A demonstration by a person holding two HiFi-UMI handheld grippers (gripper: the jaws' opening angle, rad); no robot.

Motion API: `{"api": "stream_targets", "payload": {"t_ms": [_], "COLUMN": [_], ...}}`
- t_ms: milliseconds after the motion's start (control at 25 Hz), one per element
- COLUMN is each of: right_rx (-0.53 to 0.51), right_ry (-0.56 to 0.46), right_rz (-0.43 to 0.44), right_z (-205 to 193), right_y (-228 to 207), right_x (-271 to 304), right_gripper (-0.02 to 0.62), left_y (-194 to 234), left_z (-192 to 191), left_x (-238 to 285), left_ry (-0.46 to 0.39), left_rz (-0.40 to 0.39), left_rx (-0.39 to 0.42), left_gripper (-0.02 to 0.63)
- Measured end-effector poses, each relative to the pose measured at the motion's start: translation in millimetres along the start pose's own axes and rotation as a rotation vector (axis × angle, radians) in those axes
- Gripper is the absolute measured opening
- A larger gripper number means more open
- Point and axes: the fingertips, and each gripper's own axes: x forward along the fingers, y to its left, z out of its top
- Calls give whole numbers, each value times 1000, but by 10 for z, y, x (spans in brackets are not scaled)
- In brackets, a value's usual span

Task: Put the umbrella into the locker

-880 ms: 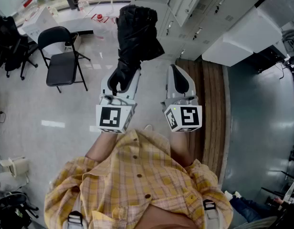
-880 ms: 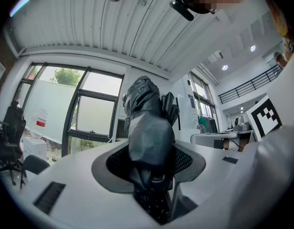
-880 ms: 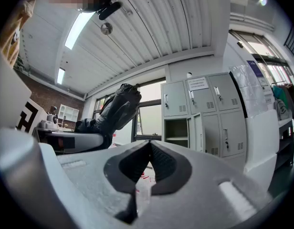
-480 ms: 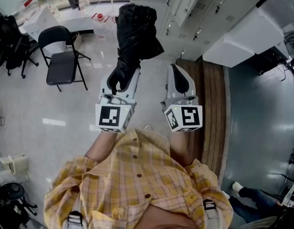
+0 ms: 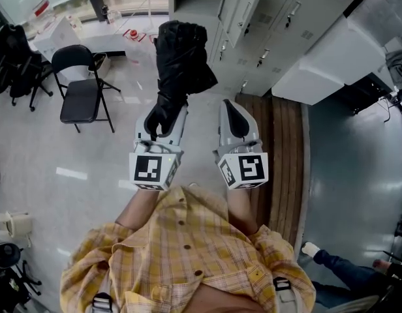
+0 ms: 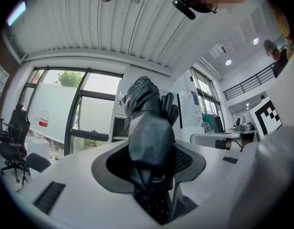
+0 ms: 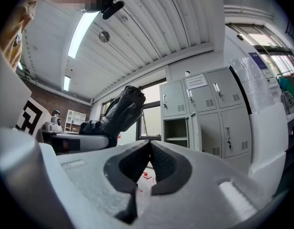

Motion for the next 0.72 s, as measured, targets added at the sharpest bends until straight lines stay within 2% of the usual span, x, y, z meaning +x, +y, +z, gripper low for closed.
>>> {"api": "stream_targets", "payload": {"t_ms": [320, 720], "right_rx": [41, 48], "right_ry": [-7, 10], "right_rz": [-3, 7], "right_z": [-17, -149], "right_y": [-378, -659], "right_x": [-132, 164], "right_gripper": [-3, -3], "left_y": [-371, -341], "left_z": [-100, -292], "left_x": [130, 562], "left_ry": [43, 73], "left_rz": [5, 12], "left_rx": [4, -15], "left_gripper": [196, 196]}}
